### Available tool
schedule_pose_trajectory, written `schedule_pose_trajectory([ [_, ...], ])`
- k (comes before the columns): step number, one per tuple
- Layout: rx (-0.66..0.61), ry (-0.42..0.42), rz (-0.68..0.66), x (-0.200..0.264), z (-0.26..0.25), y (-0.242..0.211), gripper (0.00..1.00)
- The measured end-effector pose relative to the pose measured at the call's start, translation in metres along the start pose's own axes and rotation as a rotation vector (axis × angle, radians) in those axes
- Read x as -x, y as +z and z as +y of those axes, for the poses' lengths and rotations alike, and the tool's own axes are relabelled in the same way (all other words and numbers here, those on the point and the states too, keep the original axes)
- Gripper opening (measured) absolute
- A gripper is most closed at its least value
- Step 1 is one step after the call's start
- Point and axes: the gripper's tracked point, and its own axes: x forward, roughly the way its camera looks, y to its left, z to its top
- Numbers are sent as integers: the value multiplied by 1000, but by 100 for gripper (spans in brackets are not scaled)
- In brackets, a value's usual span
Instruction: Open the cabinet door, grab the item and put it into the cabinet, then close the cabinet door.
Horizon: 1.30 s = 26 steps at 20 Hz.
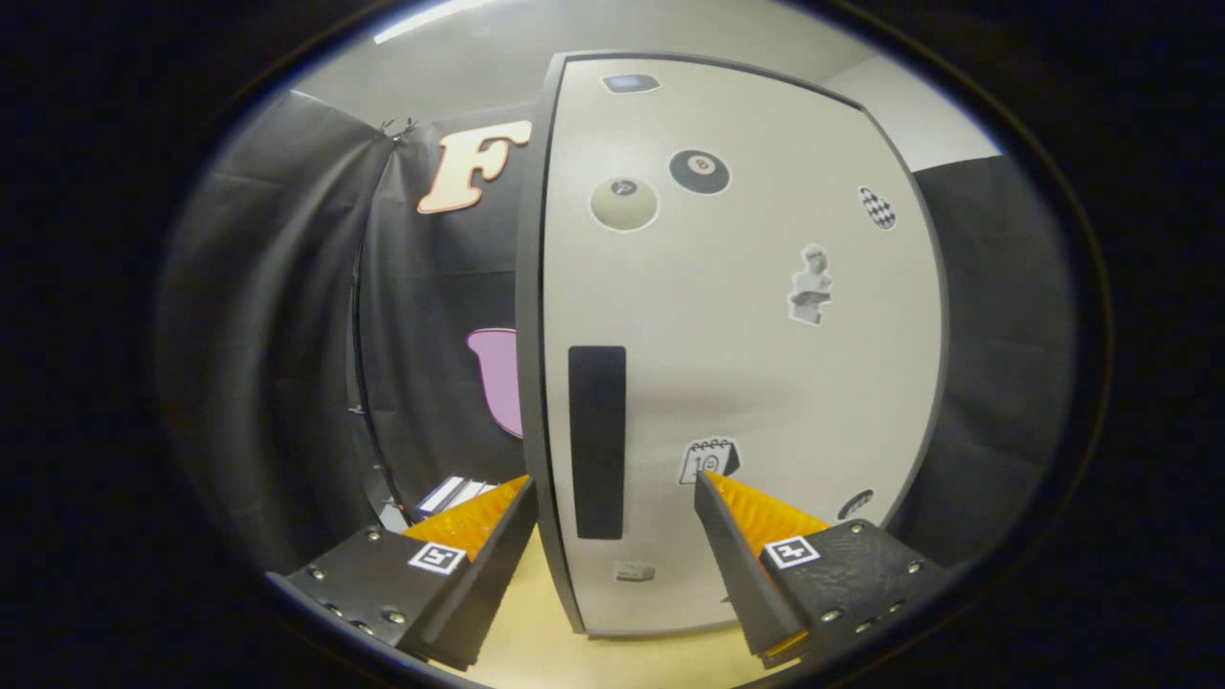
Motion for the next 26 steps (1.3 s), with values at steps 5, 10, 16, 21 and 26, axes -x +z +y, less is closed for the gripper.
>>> schedule_pose_trajectory([
  [5, -2, -25, -4, -20, 6, 1, 86],
  [10, -14, -44, -16, -28, 4, 4, 55],
  [16, -59, -48, -10, -30, 7, 6, 31],
  [21, -69, -43, -2, -30, 6, 5, 27],
  [26, -84, -44, -12, -26, 5, 5, 17],
])
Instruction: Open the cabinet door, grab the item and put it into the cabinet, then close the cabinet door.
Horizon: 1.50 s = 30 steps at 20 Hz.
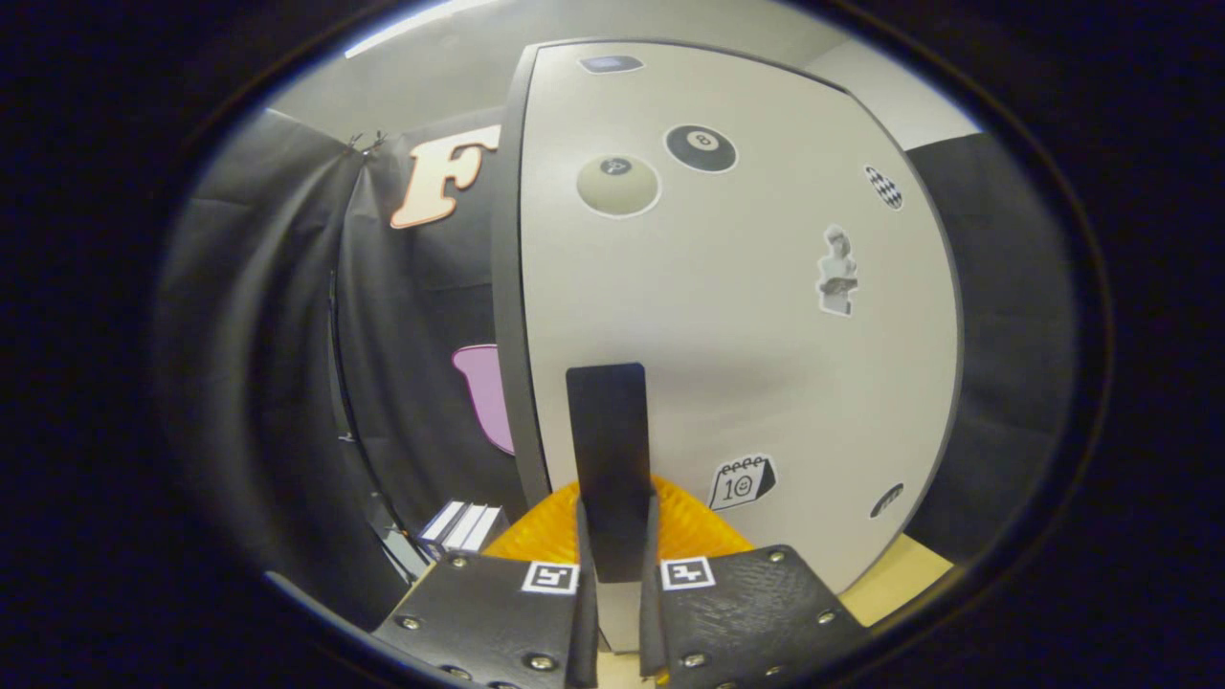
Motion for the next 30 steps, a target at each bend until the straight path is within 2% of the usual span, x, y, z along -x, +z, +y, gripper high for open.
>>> schedule_pose_trajectory([
  [11, -16, -24, -1, 65, -22, 3, 17],
  [30, -58, -88, -3, 191, -107, 6, 16],
])
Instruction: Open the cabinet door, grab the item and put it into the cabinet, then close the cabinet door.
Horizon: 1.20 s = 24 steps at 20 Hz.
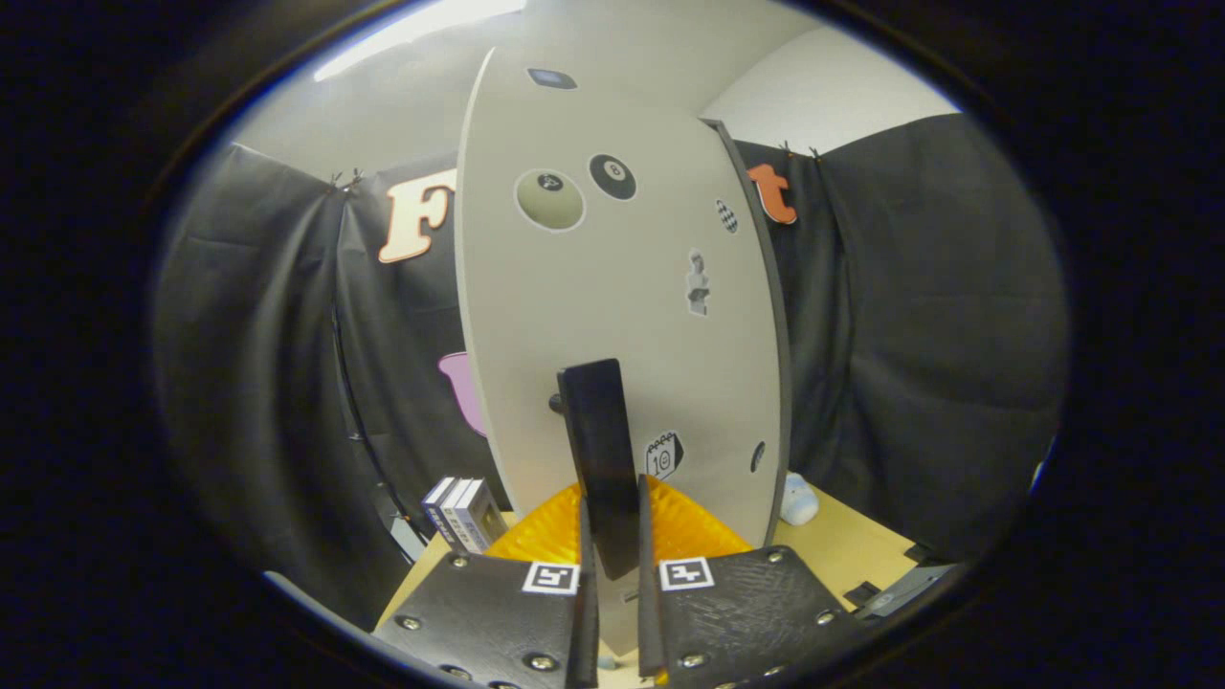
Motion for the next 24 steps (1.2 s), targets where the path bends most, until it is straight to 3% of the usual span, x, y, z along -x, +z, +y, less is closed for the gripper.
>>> schedule_pose_trajectory([
  [13, -28, -149, -33, 61, -113, 16, 15],
  [24, 32, -127, -74, 66, -181, 37, 15],
])
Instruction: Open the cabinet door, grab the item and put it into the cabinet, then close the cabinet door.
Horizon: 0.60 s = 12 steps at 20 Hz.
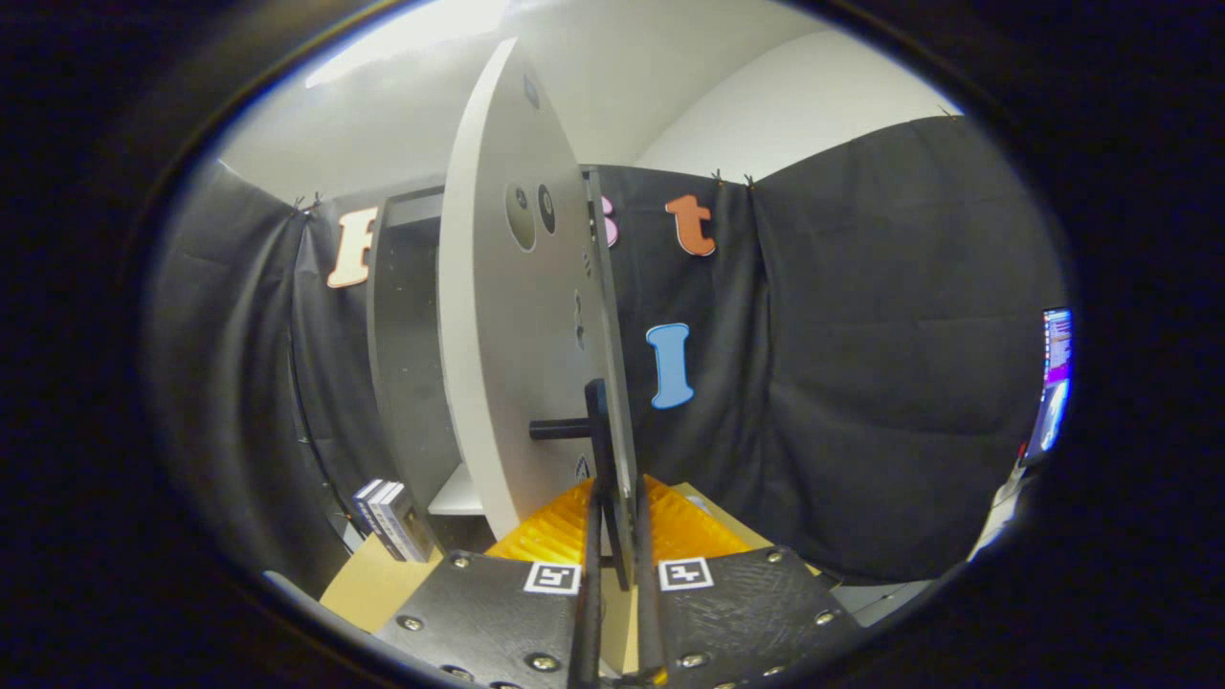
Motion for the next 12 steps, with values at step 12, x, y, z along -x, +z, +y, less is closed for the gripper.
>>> schedule_pose_trajectory([
  [12, -45, 155, 25, -14, -66, 5, 9],
])
